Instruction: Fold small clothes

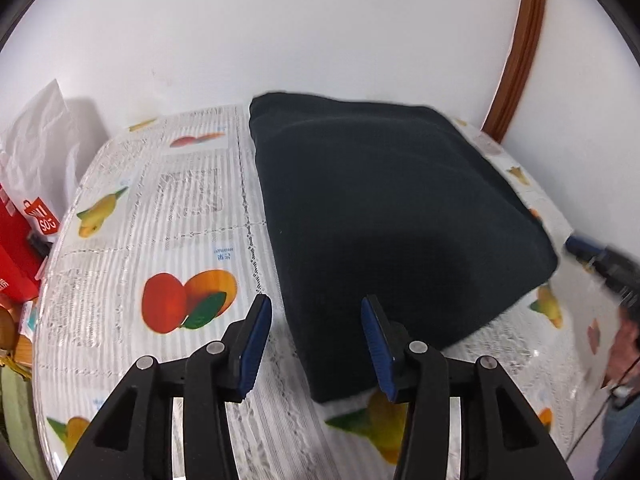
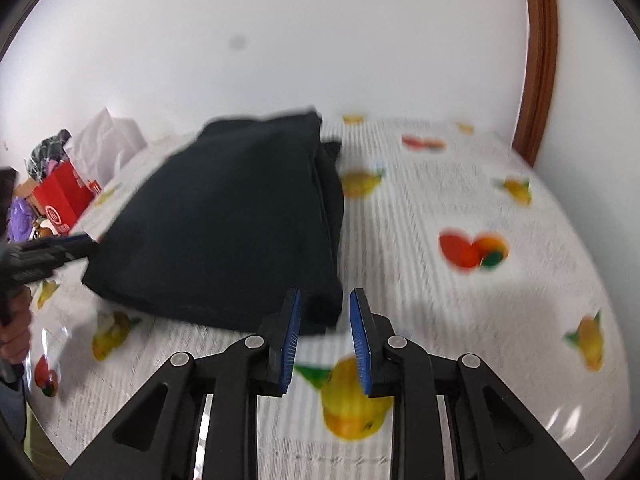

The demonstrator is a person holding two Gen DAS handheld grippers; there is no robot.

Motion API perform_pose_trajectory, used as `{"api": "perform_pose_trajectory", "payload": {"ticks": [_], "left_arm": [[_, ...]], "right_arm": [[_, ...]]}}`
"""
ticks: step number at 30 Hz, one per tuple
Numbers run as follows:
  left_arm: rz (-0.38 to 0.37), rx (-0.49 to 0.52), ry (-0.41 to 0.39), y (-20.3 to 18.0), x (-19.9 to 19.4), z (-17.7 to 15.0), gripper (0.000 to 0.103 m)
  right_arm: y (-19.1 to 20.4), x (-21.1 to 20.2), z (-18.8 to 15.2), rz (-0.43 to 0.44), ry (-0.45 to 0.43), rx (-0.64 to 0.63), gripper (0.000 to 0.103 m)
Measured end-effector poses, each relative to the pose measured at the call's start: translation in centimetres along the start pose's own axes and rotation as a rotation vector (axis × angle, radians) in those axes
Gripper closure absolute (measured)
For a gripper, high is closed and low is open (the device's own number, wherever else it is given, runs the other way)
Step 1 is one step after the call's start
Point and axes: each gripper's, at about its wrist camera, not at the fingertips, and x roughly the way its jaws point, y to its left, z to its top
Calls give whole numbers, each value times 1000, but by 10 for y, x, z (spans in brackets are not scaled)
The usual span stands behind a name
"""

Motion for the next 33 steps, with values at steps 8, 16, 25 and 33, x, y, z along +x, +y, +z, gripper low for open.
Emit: {"api": "perform_pose_trajectory", "payload": {"ticks": [8, 16, 25, 33], "left_arm": [[-60, -5, 20, 6, 2, 8, 50], [-30, 11, 40, 9, 19, 34, 46], [-34, 62, 56, 4, 30, 37, 41], [-25, 24, 31, 15, 28, 43, 41]], "right_arm": [[3, 42, 70, 54, -1, 27, 78], [-17, 123, 109, 160, 159, 178, 77], [-22, 119, 114, 193, 81, 120, 100], [-5, 122, 140, 151, 76, 43, 86]]}}
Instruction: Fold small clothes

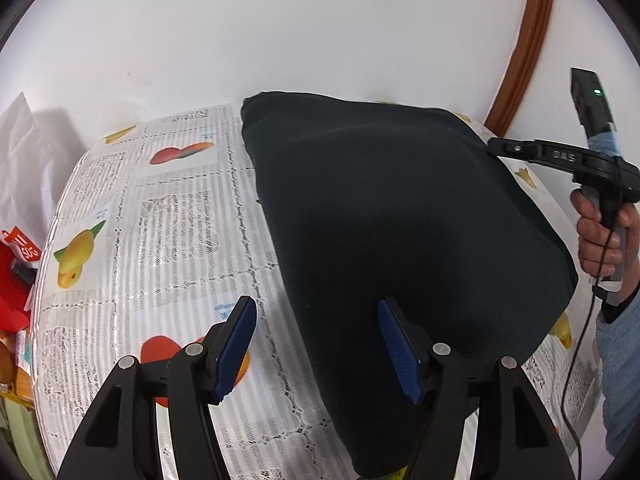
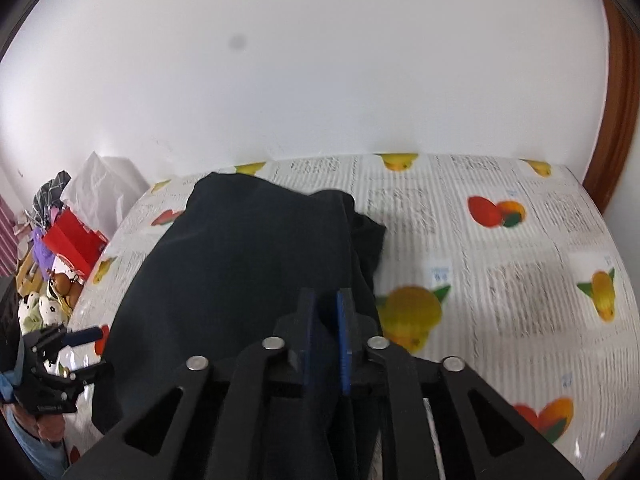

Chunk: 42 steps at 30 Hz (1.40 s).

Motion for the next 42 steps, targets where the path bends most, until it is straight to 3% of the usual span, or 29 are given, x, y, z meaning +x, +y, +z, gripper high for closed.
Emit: {"api": "perform_pose_trajectory", "payload": {"ticks": [3, 5, 8, 12, 14, 16, 18, 21, 23, 24, 25, 28, 30, 39, 42], "left_arm": [[2, -23, -9, 4, -1, 2, 43], [0, -28, -10, 5, -2, 2, 43], [6, -29, -12, 6, -2, 0, 43], [5, -22, -13, 5, -5, -2, 43], [-2, -21, -16, 4, -7, -4, 43], [-12, -19, -18, 2, -9, -6, 43], [-25, -16, -19, -1, -9, -8, 43], [-34, -11, -11, -6, -7, -12, 43], [-37, -5, -5, -9, -6, -15, 43], [-34, -4, -5, -10, -5, -17, 43], [-31, -5, -6, -10, -4, -18, 43], [-41, -23, -4, -8, -5, -23, 42], [-40, -26, -2, -8, -5, -24, 42], [-24, -42, -1, -15, -15, -34, 42], [-18, -54, 5, -18, -17, -40, 42]], "right_arm": [[3, 20, 7, -37, 45, 2, 84], [3, 32, 7, -53, 67, -5, 98], [-1, 21, 1, -50, -23, -3, 100], [-6, 5, -8, -45, -21, 39, 98], [-9, -5, -16, -32, -1, 47, 94], [-11, -13, -26, -14, 9, 54, 76], [-14, -21, -37, -9, -3, 72, 69], [-14, -20, -50, 13, 19, 70, 68], [-10, -13, -56, 22, 48, 63, 71], [-9, -10, -58, 28, 53, 60, 92], [-8, -10, -59, 27, 45, 53, 96], [-17, -26, -62, 31, -76, 103, 100], [-22, -27, -65, 47, -76, 155, 99], [-3, -48, -81, -120, -81, 81, 98], [3, -65, -96, -130, -108, 72, 97]]}}
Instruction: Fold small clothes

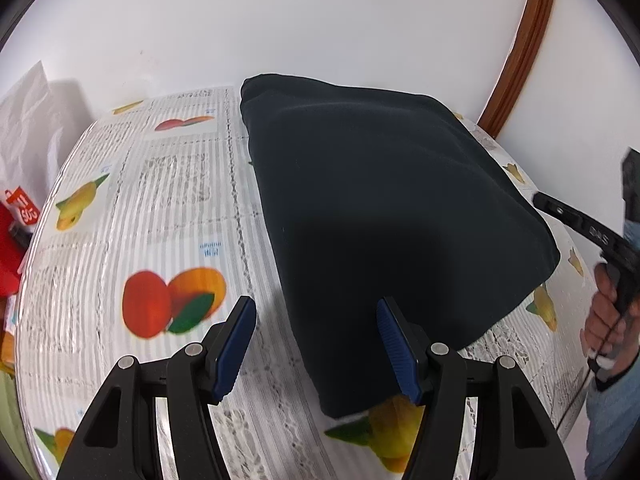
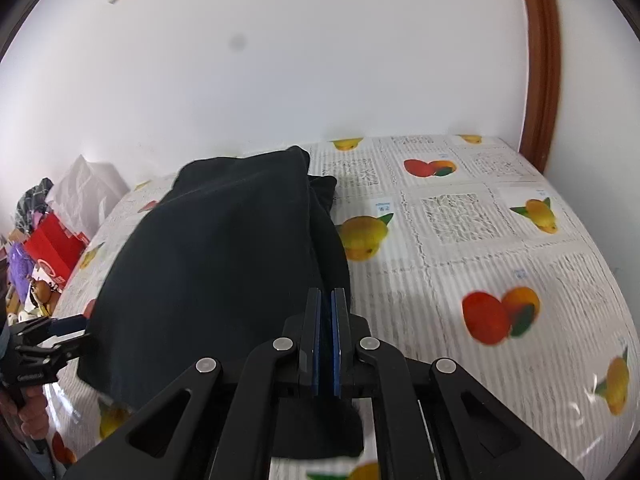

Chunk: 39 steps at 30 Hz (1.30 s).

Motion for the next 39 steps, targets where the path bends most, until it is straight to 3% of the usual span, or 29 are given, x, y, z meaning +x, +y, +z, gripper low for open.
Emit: {"api": "perform_pose_trajectory", "payload": {"ticks": [8, 13, 21, 23, 25, 30, 35, 39], "left_arm": [[26, -35, 14, -7, -7, -17, 42], [31, -51, 15, -6, -14, -31, 42], [51, -62, 9, -17, -39, -34, 42], [57, -65, -10, -23, -53, -33, 42], [68, -65, -32, -30, -67, -32, 36], [84, -41, -106, -54, -108, -35, 25], [103, -2, -171, -79, -148, -45, 18], [119, -12, -213, -89, -173, -52, 14]], "right_arm": [[15, -15, -32, -129, 21, -73, 93], [7, -27, -45, -135, 20, -29, 85], [12, -46, -48, -152, 46, -15, 81], [17, -61, -44, -164, 36, -12, 77], [22, -77, -42, -158, 21, -3, 64], [40, -122, -40, -147, -28, -4, 45], [62, -163, -42, -174, -40, -41, 41], [70, -190, -48, -213, -69, -35, 23]]}}
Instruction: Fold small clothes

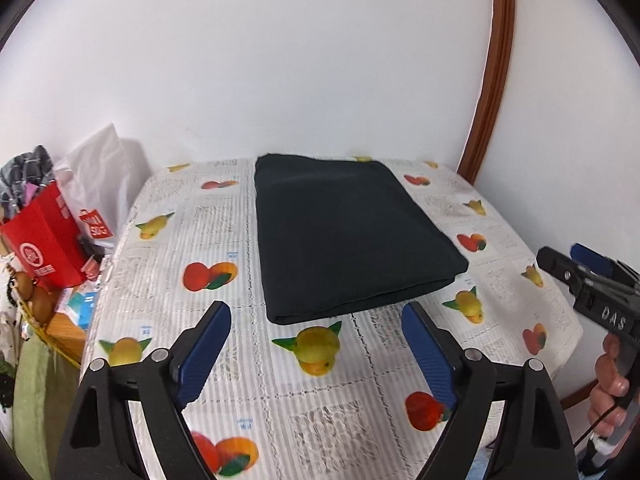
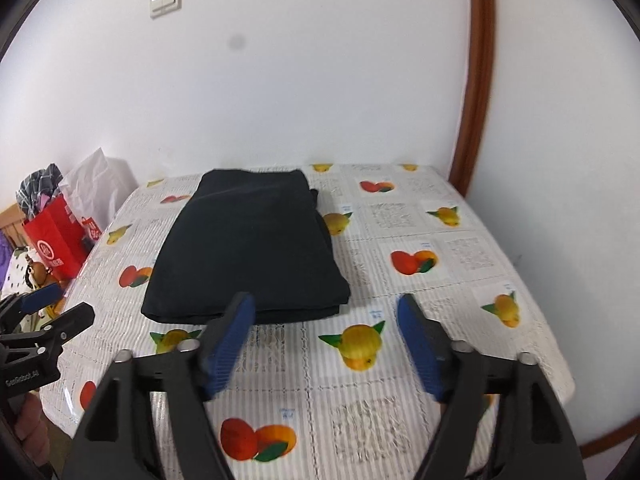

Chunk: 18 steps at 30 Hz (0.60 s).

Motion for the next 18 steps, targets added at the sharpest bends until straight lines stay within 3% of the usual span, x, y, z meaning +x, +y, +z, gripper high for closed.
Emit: {"api": "perform_pose_trajectory", "payload": {"ticks": [4, 10, 18], "left_arm": [[6, -9, -41, -4, -26, -5, 9], [62, 17, -70, -15, -47, -17, 6], [65, 32, -77, -22, -55, -32, 6]], "right_arm": [[2, -32, -10, -42, -51, -27, 11], [-2, -59, -23, -64, -57, -28, 2], [-4, -85, -36, -67, -90, -18, 0]]}}
